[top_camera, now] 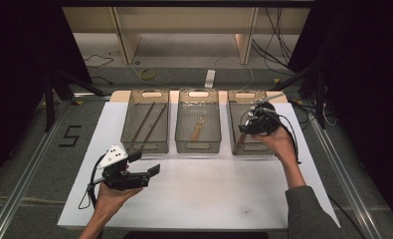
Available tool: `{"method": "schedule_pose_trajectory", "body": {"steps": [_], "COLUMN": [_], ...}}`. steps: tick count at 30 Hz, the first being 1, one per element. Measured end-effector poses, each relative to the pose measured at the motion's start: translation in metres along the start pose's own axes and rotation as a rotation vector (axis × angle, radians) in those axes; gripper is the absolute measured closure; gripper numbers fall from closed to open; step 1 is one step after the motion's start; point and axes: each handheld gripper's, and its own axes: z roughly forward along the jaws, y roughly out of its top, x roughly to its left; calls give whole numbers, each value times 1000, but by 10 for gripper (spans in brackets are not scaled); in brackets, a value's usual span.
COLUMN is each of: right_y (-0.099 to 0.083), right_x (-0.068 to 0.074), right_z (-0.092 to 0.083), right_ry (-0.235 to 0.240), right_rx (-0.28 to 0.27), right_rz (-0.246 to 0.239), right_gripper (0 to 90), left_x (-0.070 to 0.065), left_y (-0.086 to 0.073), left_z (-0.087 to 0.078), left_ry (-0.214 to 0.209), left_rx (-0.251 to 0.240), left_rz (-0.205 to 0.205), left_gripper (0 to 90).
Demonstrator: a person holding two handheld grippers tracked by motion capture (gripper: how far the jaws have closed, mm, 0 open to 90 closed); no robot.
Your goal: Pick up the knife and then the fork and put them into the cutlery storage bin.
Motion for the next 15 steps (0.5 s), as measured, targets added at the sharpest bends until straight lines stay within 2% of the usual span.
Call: {"method": "schedule_pose_trajectory", "body": {"steps": [4,10,15], "right_y": [-6,-14,-24], "right_x": [9,16,26], "right_z": [-6,-15,-24], "right_ry": [18,59,110], "right_rx": [-26,-83,-132], "right_rz": [-32,-27,-18], "right_gripper": [404,373,337], "left_x": [0,0,1], "left_y": [0,0,0], "left_z": [0,0,0], "left_ry": [1,0,-3], "left_rx": [0,1,4], "left_rz": [0,-4,-2], "left_gripper": [143,143,143]}}
